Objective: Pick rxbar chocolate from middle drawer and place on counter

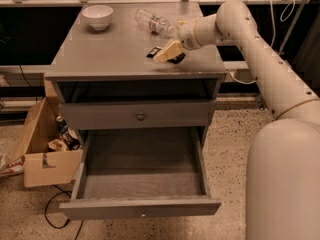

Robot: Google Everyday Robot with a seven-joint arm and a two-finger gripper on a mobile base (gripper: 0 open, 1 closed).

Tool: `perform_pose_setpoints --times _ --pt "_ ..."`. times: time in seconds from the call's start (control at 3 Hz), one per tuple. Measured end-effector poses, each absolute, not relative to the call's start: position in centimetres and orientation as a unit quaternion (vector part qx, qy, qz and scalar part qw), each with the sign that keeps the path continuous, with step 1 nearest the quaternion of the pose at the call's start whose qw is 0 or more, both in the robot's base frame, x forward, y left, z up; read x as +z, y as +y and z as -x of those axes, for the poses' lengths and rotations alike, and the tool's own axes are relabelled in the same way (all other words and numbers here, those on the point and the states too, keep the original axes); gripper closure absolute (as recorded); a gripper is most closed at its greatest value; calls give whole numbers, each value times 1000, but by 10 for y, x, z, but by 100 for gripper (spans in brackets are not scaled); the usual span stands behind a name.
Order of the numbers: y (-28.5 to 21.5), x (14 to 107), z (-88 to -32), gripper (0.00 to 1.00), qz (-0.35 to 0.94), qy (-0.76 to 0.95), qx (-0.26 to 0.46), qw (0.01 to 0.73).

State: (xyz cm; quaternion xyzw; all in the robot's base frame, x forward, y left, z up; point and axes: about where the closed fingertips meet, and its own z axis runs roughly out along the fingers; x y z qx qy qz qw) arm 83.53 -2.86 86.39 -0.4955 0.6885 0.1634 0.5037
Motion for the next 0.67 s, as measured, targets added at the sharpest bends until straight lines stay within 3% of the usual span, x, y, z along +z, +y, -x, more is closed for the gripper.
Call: perform_pose_setpoints --times 0.67 --pt "-104 934 -777 0 464 659 109 583"
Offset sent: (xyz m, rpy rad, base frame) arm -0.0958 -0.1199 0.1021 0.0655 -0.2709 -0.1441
